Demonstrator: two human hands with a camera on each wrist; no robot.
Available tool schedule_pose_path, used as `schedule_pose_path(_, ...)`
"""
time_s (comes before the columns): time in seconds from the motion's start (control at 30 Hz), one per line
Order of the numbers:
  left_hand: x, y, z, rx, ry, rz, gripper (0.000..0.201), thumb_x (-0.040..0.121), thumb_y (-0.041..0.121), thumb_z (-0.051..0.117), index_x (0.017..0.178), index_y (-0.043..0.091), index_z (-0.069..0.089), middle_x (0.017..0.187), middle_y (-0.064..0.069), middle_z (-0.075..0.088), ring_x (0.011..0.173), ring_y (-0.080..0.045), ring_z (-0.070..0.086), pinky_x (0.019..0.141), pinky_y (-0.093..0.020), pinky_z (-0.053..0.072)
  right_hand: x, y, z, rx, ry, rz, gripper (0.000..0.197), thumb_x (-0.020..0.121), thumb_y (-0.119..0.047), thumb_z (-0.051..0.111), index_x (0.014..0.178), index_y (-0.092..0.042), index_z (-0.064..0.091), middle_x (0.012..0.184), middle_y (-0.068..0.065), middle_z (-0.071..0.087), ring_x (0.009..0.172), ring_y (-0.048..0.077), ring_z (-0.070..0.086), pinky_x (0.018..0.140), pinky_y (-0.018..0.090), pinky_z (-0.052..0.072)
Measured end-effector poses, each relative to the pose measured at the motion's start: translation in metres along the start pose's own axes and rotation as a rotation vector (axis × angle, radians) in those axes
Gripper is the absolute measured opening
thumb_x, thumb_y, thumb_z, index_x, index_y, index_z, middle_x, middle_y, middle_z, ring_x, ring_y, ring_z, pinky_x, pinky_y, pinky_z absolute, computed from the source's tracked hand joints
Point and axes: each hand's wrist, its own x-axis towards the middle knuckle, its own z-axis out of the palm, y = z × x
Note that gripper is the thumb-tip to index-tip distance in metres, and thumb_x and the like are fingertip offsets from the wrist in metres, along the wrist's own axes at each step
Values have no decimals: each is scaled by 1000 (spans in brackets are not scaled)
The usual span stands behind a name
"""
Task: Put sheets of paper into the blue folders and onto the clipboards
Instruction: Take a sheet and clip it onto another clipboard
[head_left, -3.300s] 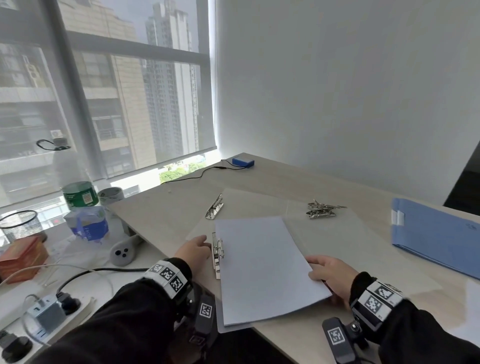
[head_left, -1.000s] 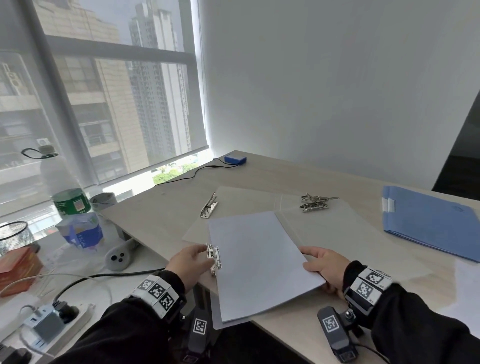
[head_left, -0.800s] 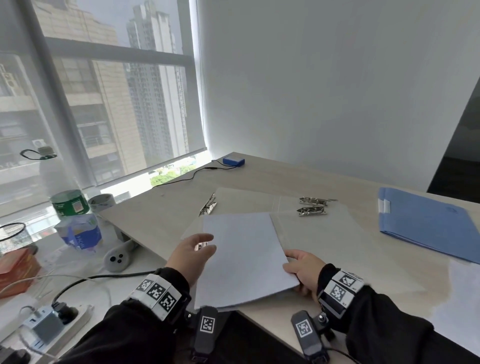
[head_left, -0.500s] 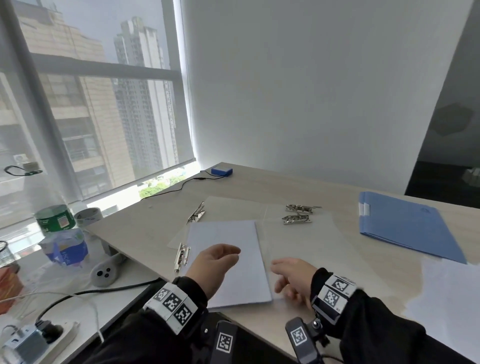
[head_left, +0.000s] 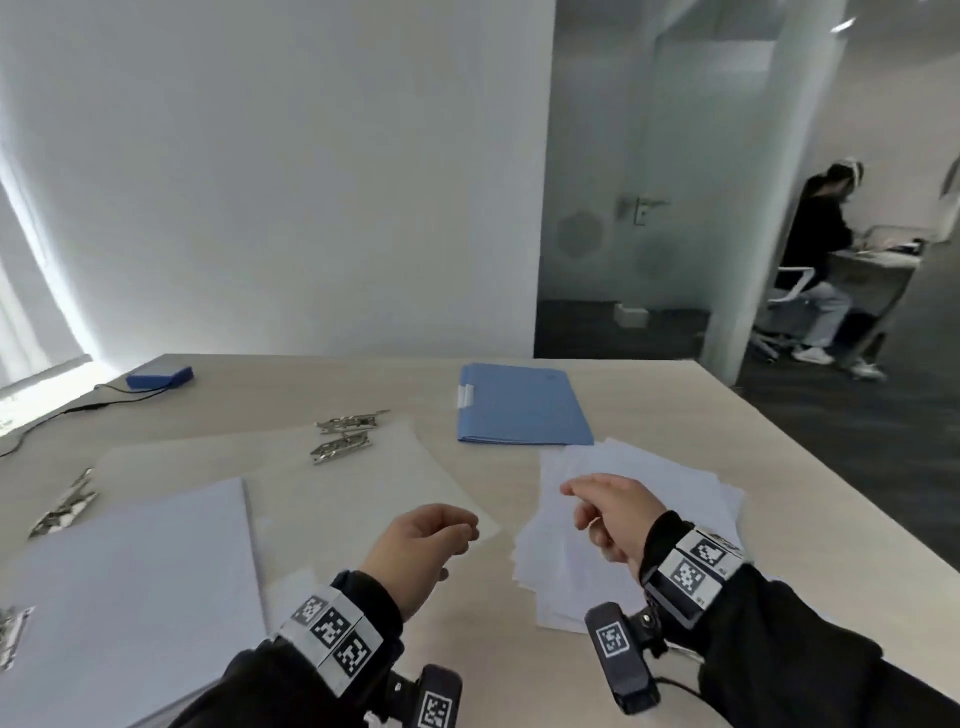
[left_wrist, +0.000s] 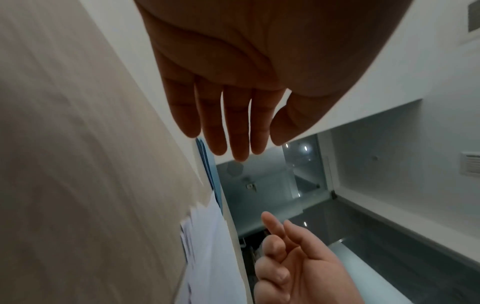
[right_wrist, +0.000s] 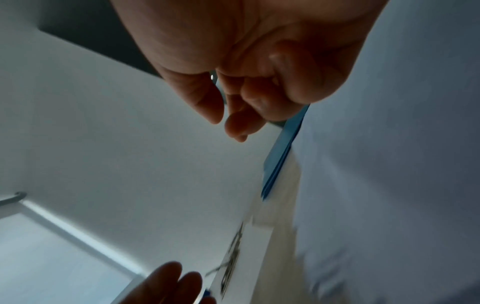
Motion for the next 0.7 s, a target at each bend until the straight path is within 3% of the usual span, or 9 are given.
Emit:
schedule_pose_path(0.13, 21, 10, 49, 99, -108, 59, 19, 89, 18, 60, 103, 25, 72, 103, 10, 73, 91, -7, 64, 72, -17, 44, -11, 10, -65, -10, 231, 48, 21, 90, -23, 57, 102, -10, 68, 84, 5, 60, 66, 18, 47, 52, 24, 33)
schedule_pose_path(0.23, 37, 16, 76, 188, -191, 37, 32, 89, 24, 61, 120, 25, 65, 120, 10, 66, 110, -9, 60, 86, -18, 41, -16, 23, -102, 3, 355, 56, 24, 92, -24, 55, 110, -11, 65, 101, 4, 61, 90, 20, 53, 75, 30, 41)
schedule_pose_path(0.3, 49, 21, 91, 257, -218, 13, 40, 88, 28, 61, 128, 25, 60, 130, 6, 60, 117, -14, 56, 95, -24, 40, -18, 34, -120, 24, 399, 72, 26, 91, -20, 55, 114, -10, 65, 102, 6, 62, 92, 22, 55, 82, 33, 43)
schedule_pose_path(0.37, 59, 26, 105, 327, -239, -12, 46, 89, 30, 60, 134, 23, 55, 136, 2, 56, 114, -15, 54, 93, -24, 39, -19, 42, -131, 93, 415, 103, 33, 91, -11, 54, 123, -4, 60, 100, 10, 63, 86, 23, 56, 81, 33, 45)
schedule_pose_path(0.43, 68, 30, 117, 396, -270, -61, 53, 90, 31, 59, 141, 21, 46, 141, -4, 52, 117, -19, 53, 90, -23, 37, -25, 46, -139, 169, 432, 142, 36, 93, -5, 52, 128, 2, 54, 118, 23, 61, 88, 25, 53, 81, 37, 46)
schedule_pose_path(0.5, 77, 31, 127, 457, -294, -96, 59, 91, 33, 58, 145, 19, 40, 146, -7, 46, 129, -24, 47, 95, -24, 37, -33, 48, -144, 274, 392, 200, 35, 93, -6, 49, 127, 1, 52, 134, 29, 49, 93, 26, 51, 86, 44, 47)
schedule_pose_path(0.63, 88, 25, 143, 550, -298, -106, 61, 91, 38, 57, 145, 18, 39, 152, -6, 40, 137, -25, 40, 106, -29, 33, -38, 53, -152, 427, 347, 262, 20, 94, -15, 48, 113, -12, 52, 124, 19, 51, 92, 25, 63, 74, 41, 56)
schedule_pose_path(0.7, 88, 23, 149, 578, -300, -90, 61, 90, 40, 56, 145, 18, 39, 152, -5, 39, 138, -25, 40, 109, -30, 32, -36, 57, -154, 456, 359, 261, 16, 91, -14, 49, 105, -11, 55, 116, 10, 56, 95, 30, 65, 83, 45, 56)
